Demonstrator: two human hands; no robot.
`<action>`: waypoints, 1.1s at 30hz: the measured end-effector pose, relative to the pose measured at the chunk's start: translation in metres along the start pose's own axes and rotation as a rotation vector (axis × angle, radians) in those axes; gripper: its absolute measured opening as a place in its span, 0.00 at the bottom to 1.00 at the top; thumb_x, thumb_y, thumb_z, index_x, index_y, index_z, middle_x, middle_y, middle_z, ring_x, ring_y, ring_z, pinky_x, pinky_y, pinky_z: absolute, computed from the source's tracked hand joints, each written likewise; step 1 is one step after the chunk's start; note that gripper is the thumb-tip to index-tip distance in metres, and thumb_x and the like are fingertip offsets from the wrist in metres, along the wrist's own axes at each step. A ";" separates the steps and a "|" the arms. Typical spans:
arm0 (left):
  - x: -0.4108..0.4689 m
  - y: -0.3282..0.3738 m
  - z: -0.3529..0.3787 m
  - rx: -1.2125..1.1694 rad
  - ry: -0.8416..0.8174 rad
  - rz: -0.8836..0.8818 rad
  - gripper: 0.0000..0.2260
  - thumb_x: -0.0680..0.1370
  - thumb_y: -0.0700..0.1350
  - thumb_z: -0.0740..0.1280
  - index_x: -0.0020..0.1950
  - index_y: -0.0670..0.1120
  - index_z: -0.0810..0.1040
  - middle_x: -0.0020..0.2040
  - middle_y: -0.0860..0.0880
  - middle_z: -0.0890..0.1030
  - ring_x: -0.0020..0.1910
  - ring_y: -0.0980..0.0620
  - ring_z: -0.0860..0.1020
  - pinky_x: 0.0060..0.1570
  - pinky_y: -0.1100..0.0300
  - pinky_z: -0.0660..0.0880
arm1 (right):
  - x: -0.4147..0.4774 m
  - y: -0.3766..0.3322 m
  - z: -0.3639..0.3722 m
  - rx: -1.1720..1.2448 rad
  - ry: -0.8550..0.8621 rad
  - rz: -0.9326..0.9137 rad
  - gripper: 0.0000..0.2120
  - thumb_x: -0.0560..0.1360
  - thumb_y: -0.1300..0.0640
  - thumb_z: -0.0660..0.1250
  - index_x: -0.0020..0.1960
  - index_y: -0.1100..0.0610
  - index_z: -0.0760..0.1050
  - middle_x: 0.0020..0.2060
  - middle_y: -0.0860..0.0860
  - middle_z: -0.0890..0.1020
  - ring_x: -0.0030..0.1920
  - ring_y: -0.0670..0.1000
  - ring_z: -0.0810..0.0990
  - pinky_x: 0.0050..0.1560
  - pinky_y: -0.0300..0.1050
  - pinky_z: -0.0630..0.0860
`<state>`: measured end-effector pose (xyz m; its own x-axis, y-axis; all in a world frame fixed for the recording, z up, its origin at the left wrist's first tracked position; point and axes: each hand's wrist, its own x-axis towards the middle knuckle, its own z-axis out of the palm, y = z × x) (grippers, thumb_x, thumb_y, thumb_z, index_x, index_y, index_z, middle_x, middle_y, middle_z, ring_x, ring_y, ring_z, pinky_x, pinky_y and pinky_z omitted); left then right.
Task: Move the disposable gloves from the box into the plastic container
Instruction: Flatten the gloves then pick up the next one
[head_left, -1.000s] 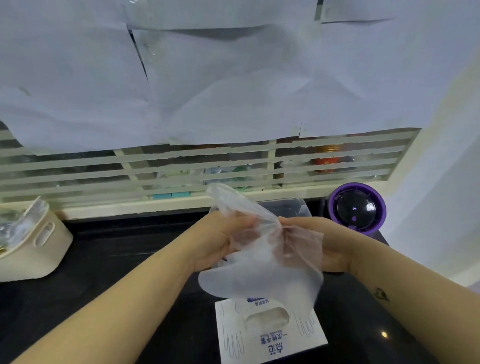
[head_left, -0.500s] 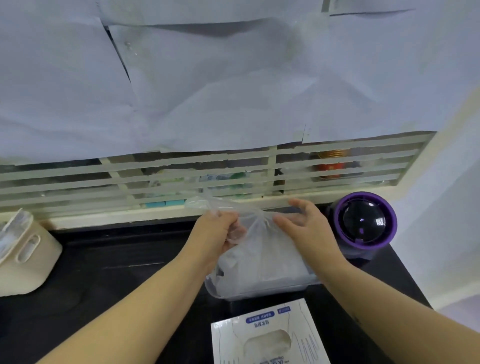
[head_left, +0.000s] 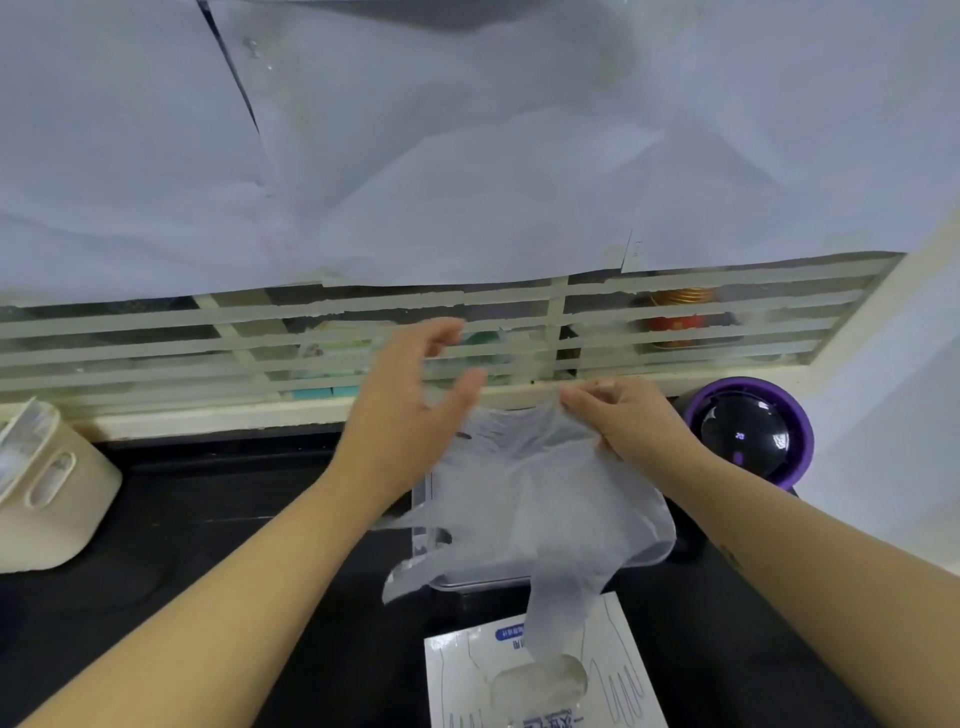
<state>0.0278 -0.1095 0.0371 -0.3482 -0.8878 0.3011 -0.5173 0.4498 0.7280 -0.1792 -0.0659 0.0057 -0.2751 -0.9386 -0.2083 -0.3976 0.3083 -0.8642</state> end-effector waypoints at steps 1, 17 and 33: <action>0.007 0.001 0.007 0.098 -0.171 0.027 0.26 0.77 0.55 0.67 0.73 0.55 0.64 0.63 0.61 0.71 0.60 0.63 0.69 0.59 0.68 0.65 | 0.001 -0.001 0.002 -0.008 -0.019 -0.012 0.10 0.78 0.48 0.64 0.53 0.51 0.81 0.28 0.52 0.79 0.20 0.39 0.68 0.25 0.31 0.68; 0.049 -0.036 0.078 0.711 -0.670 0.216 0.11 0.80 0.40 0.63 0.61 0.51 0.74 0.49 0.51 0.78 0.46 0.50 0.77 0.47 0.57 0.76 | -0.002 0.033 0.005 -0.812 0.029 -0.782 0.12 0.71 0.58 0.71 0.54 0.52 0.79 0.57 0.51 0.78 0.57 0.53 0.75 0.58 0.53 0.76; 0.041 -0.057 0.130 0.982 -0.925 0.422 0.19 0.79 0.36 0.63 0.69 0.45 0.68 0.58 0.45 0.78 0.52 0.44 0.79 0.46 0.54 0.77 | 0.025 0.069 0.049 -1.061 -0.613 -0.228 0.23 0.78 0.47 0.65 0.68 0.55 0.68 0.64 0.55 0.69 0.60 0.55 0.70 0.61 0.50 0.71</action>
<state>-0.0588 -0.1587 -0.0726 -0.7925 -0.4598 -0.4006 -0.4389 0.8861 -0.1487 -0.1706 -0.0754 -0.0811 0.2333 -0.8165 -0.5281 -0.9710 -0.1659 -0.1724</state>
